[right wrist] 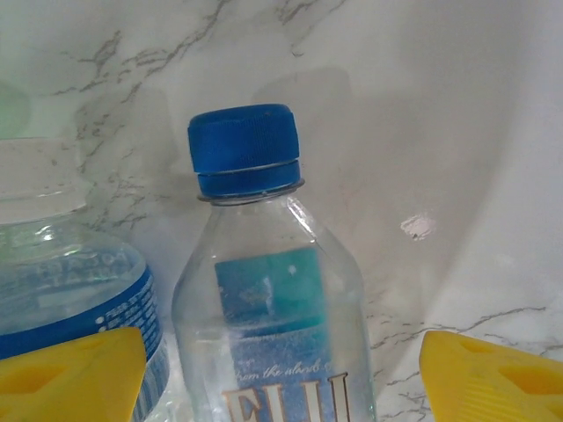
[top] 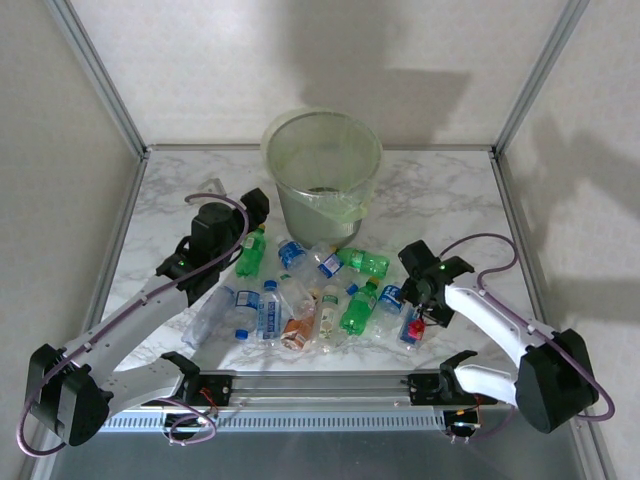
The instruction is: Put the plastic bottles in the bin
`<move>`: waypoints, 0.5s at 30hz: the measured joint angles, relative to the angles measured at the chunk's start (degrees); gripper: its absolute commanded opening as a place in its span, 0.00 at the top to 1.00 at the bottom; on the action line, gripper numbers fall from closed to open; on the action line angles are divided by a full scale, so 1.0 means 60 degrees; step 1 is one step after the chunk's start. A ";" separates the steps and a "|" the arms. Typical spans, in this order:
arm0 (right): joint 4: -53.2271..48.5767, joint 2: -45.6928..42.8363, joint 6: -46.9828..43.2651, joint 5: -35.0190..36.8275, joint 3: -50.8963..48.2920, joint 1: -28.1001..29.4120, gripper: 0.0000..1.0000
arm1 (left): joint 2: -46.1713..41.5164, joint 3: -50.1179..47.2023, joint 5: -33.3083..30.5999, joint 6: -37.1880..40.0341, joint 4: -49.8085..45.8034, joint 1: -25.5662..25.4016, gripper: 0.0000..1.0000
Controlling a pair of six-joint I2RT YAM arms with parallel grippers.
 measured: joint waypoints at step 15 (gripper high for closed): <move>0.0984 0.0696 -0.0226 0.0106 -0.0685 -0.0135 0.40 | 0.0000 0.0007 0.0022 -0.0175 -0.0011 0.0000 0.13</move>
